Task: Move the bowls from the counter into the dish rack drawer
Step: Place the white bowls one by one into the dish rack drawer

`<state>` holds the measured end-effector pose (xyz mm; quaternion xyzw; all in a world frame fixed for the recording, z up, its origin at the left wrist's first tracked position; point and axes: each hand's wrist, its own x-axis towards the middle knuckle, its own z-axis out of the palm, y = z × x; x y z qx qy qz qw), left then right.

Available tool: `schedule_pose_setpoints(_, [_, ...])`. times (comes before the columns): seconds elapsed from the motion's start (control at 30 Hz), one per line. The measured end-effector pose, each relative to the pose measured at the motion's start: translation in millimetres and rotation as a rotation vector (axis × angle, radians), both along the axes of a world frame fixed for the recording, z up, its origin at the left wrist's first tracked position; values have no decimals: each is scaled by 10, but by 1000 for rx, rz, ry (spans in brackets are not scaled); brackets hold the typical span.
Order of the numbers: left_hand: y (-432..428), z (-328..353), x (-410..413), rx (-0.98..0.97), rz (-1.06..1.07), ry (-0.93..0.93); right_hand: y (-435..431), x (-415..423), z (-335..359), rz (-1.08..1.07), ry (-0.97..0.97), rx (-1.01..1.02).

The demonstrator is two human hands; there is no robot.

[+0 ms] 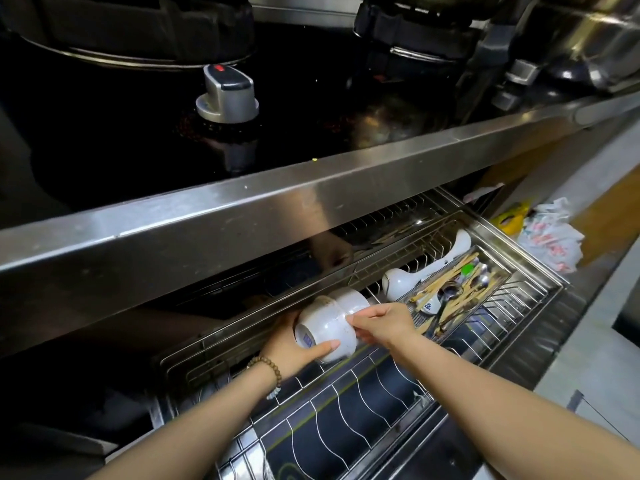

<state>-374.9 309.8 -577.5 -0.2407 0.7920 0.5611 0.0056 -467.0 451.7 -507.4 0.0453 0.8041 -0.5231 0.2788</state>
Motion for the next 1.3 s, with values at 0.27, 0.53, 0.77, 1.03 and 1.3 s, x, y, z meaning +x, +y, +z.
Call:
schedule_pose_setpoints(0.27, [41, 91, 36, -1, 6, -13, 6, 4, 26, 25, -4, 31])
schedule_pose_setpoints(0.53, [28, 571, 259, 7, -24, -43, 120, 181, 564, 180, -7, -11])
schedule_pose_setpoints(0.77, [228, 1569, 482, -85, -139, 143, 522, 582, 1501, 147, 171, -161])
schedule_pose_setpoints(1.03, [404, 3082, 952, -319, -260, 557, 695, 1008, 2648, 213, 759, -83])
schedule_pose_setpoints(1.3, [-404, 4428, 1731, -781, -11, 828, -198, 1575, 3673, 440, 1025, -147])
